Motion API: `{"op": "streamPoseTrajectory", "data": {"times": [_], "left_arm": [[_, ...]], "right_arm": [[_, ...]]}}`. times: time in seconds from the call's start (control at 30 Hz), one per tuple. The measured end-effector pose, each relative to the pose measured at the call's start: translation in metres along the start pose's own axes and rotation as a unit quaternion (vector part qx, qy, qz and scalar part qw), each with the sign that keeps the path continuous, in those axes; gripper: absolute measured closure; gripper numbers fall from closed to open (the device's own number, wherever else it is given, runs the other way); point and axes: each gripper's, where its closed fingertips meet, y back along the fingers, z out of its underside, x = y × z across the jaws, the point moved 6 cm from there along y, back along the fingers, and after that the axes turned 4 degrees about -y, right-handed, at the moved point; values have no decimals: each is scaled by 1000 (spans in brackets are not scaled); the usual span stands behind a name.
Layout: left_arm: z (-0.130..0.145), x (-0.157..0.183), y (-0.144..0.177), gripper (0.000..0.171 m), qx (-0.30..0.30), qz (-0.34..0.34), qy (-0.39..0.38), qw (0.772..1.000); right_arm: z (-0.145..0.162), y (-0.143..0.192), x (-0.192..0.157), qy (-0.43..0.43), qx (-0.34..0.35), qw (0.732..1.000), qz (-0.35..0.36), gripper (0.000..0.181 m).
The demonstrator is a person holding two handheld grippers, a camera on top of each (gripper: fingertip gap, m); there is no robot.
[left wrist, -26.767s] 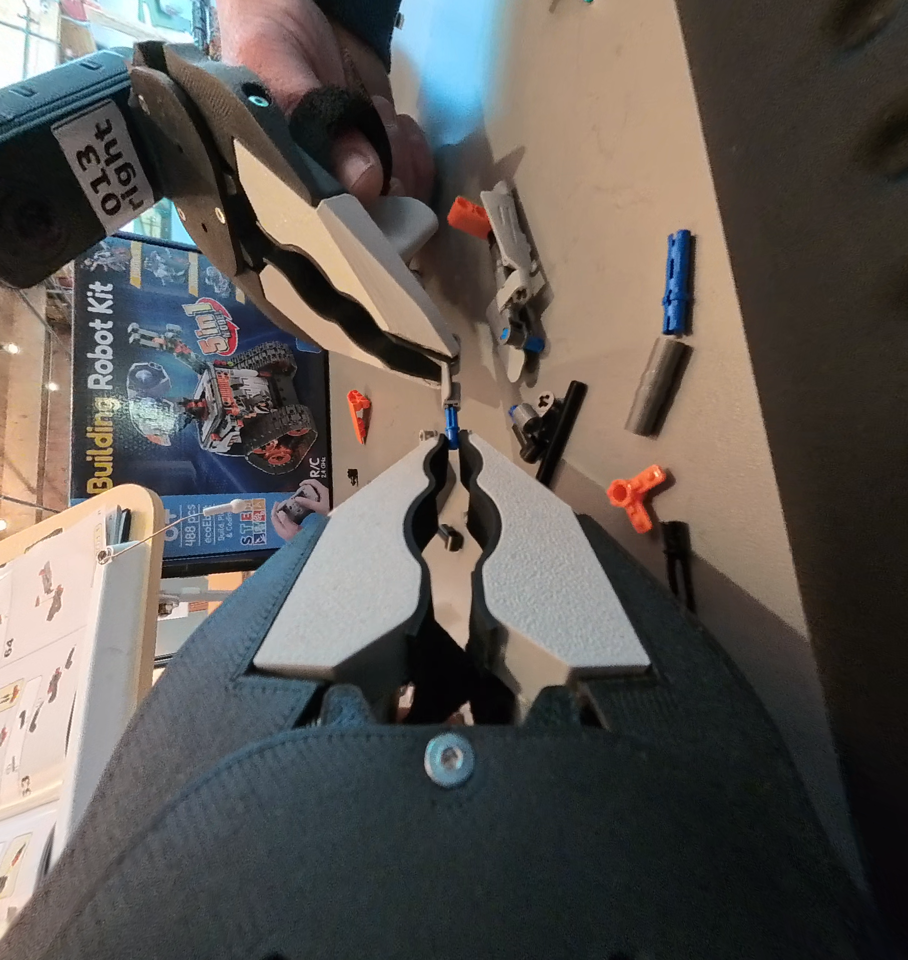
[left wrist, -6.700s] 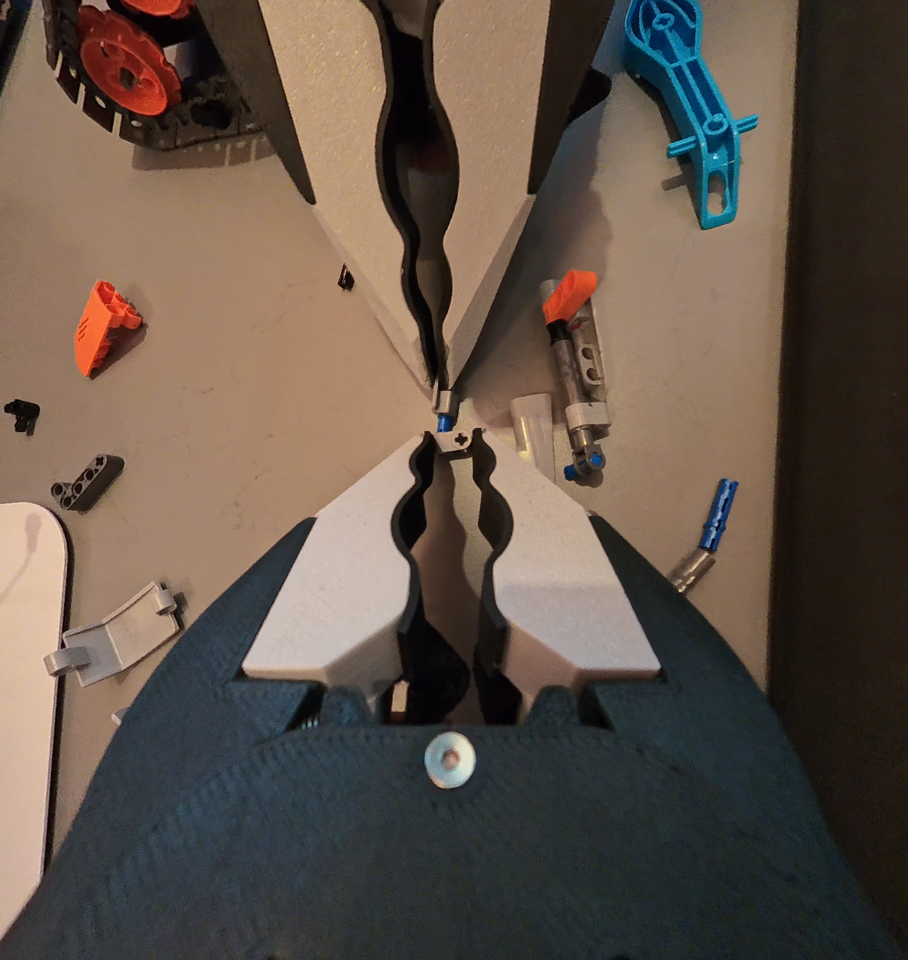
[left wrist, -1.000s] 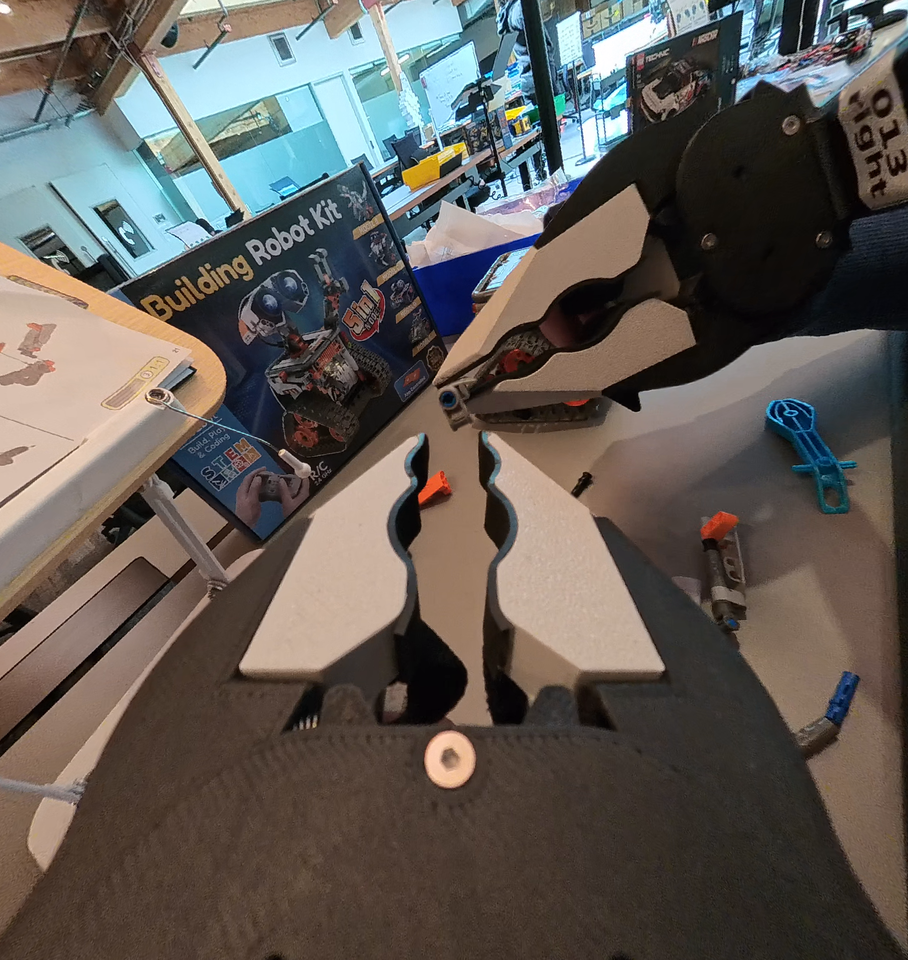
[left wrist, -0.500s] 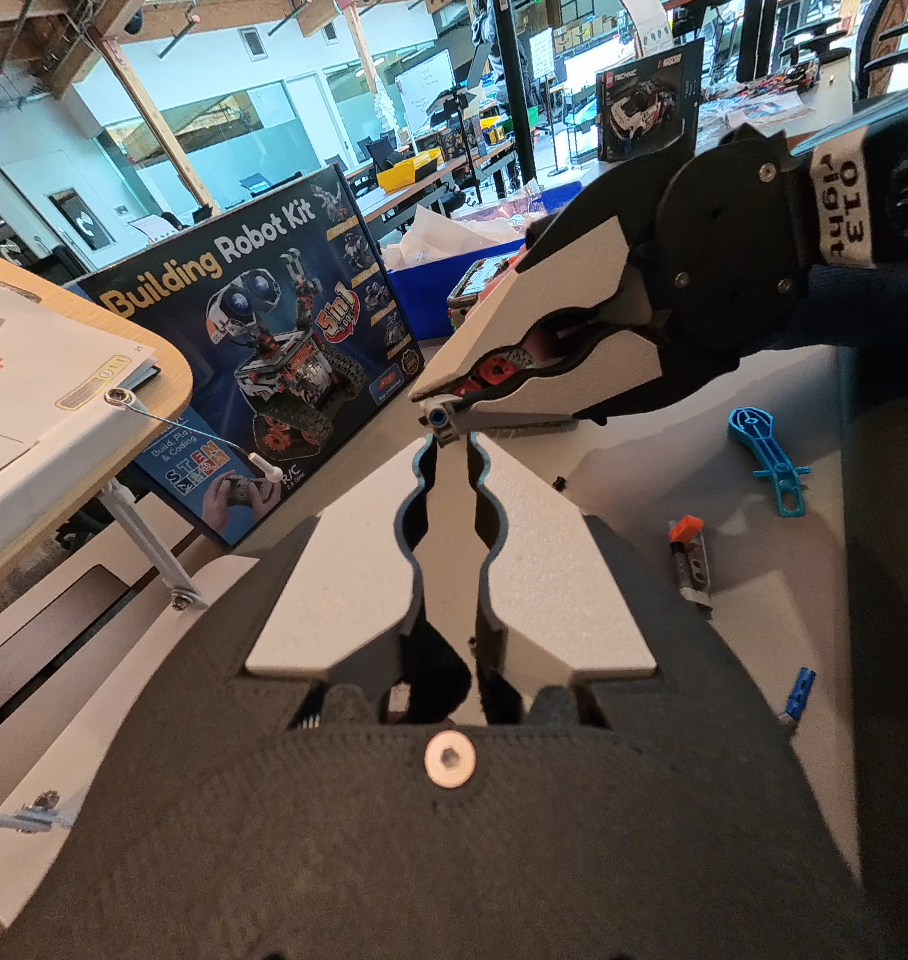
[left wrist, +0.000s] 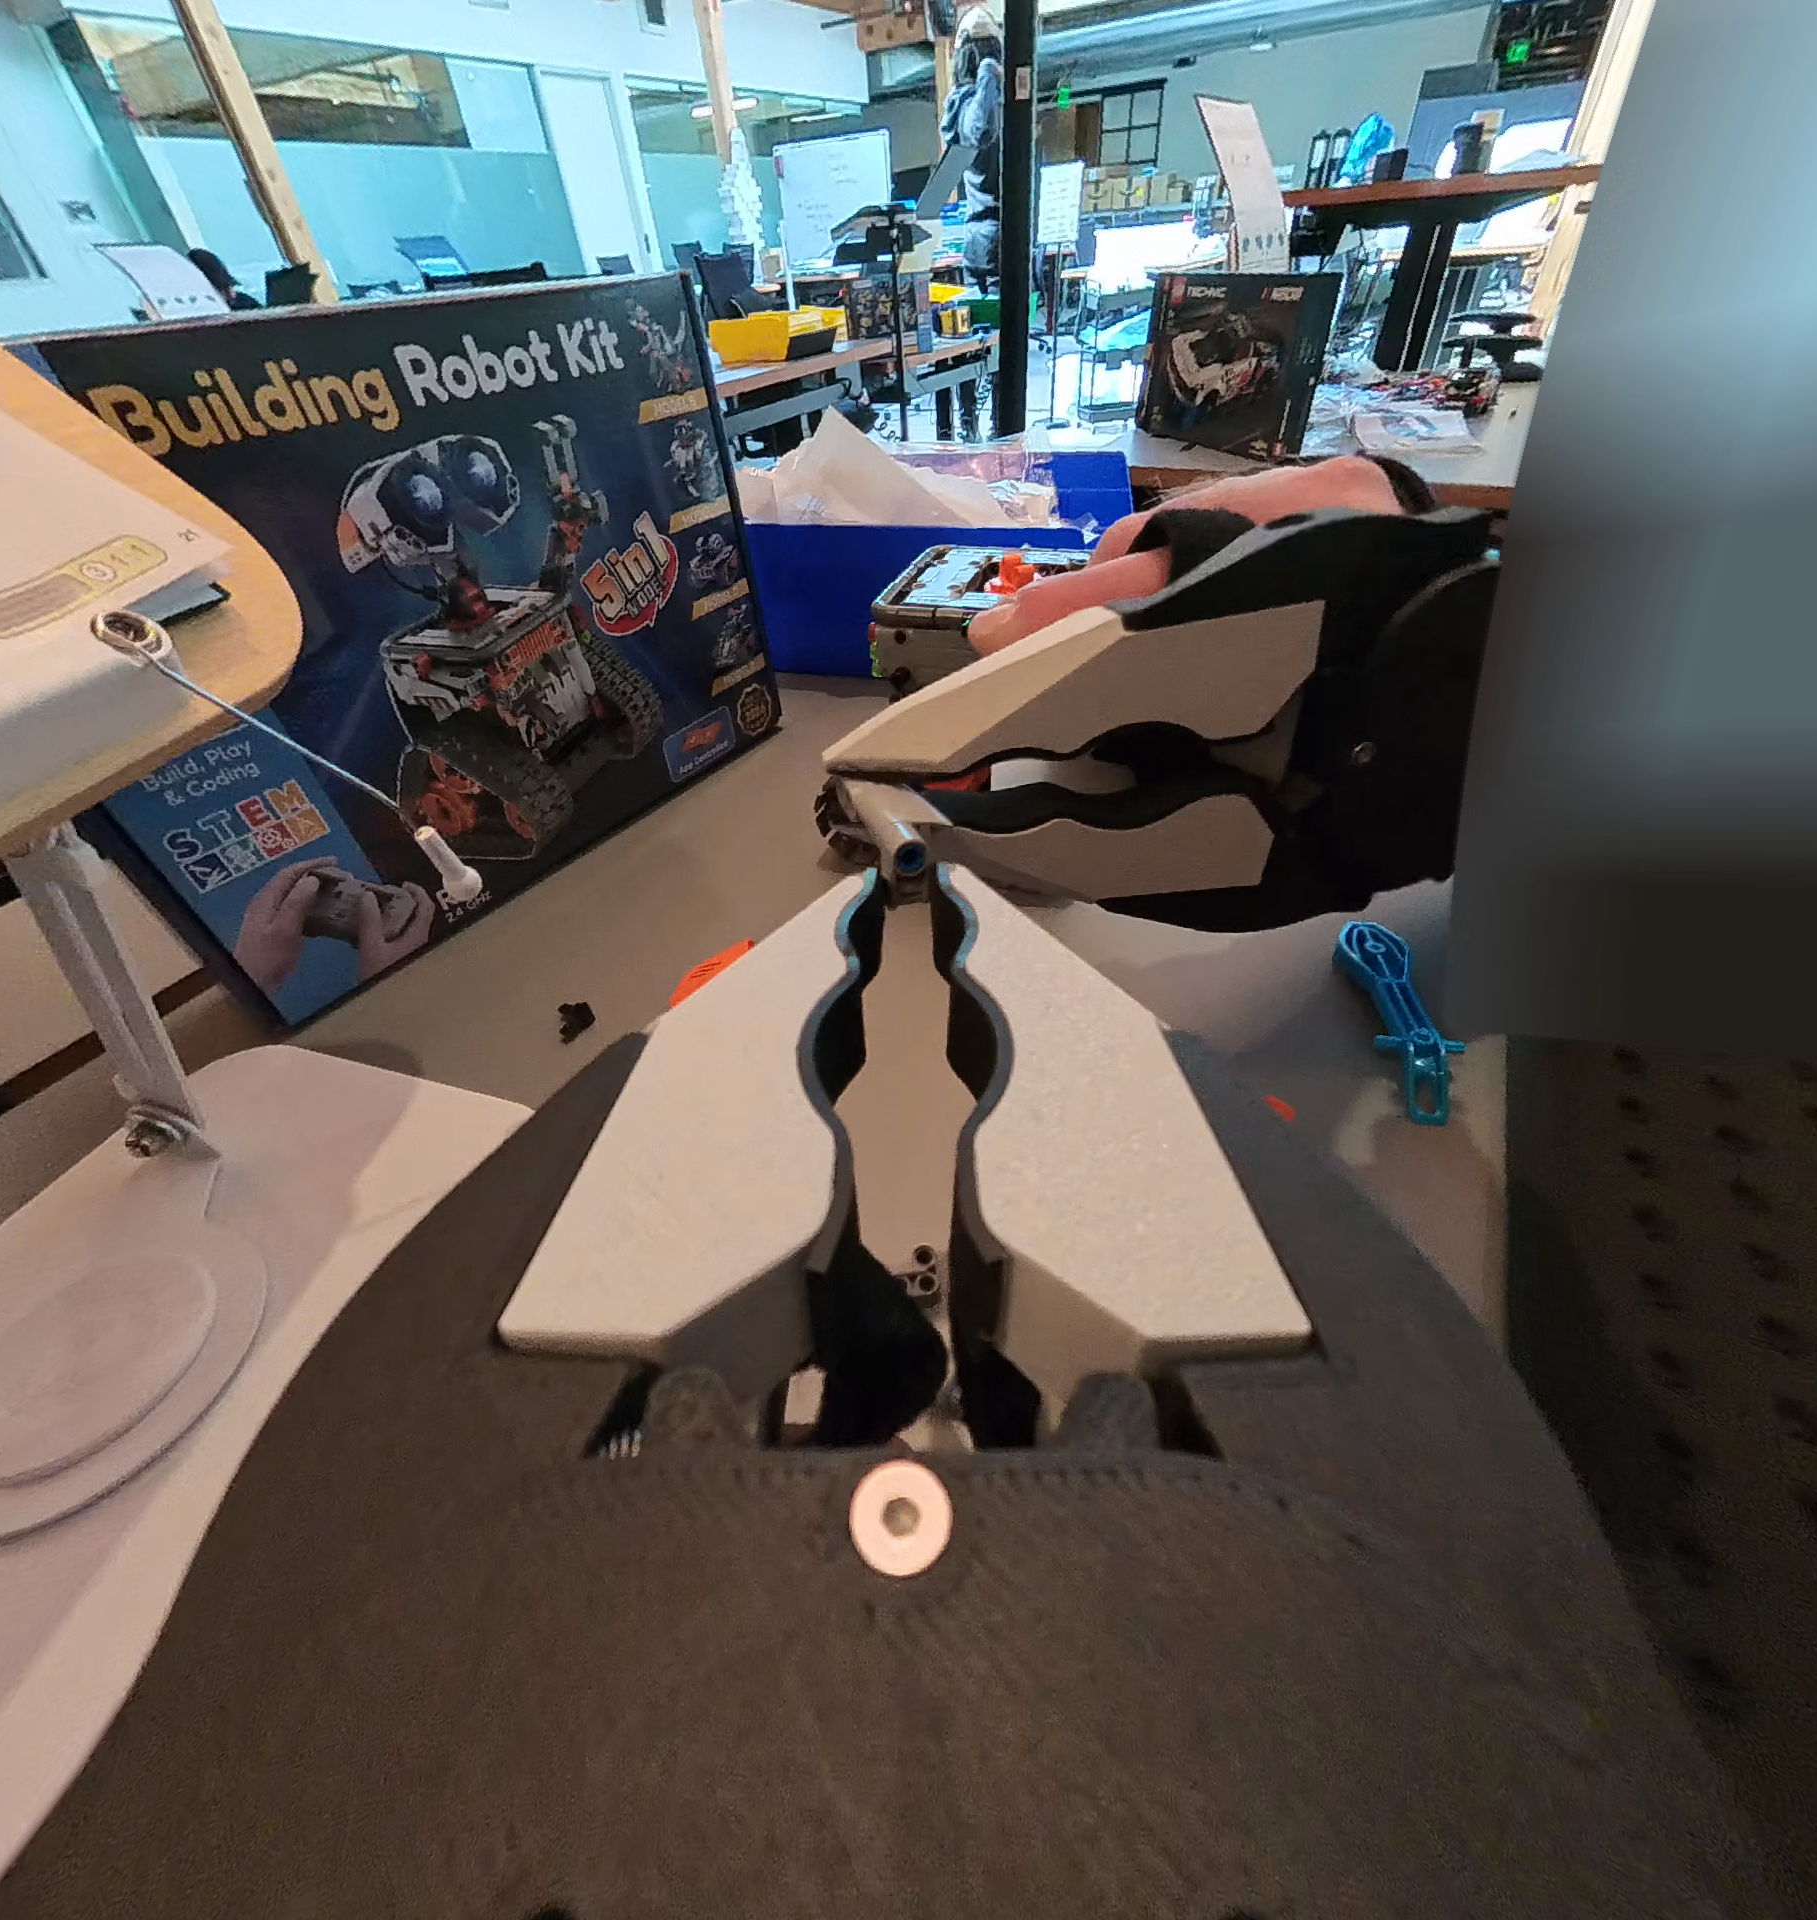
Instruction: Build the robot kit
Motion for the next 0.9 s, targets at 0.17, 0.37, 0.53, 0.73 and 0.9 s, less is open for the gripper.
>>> {"op": "streamPoseTrajectory", "data": {"times": [0.17,0.37,0.53,0.73,0.9], "left_arm": [[-4,-7,2,164,41,52,138,988],[-3,-16,3,164,98,121,301,941],[-3,-19,3,165,133,154,356,912],[-5,-17,3,164,150,187,402,884],[-11,-16,5,153,145,146,331,921]], "right_arm": [[-2,0,4,18,4,999,42,177],[-4,-2,6,33,9,996,88,177],[-5,-1,10,32,19,995,95,176],[-5,2,12,37,33,994,102,176],[-4,4,17,-32,41,996,67,177]]}}
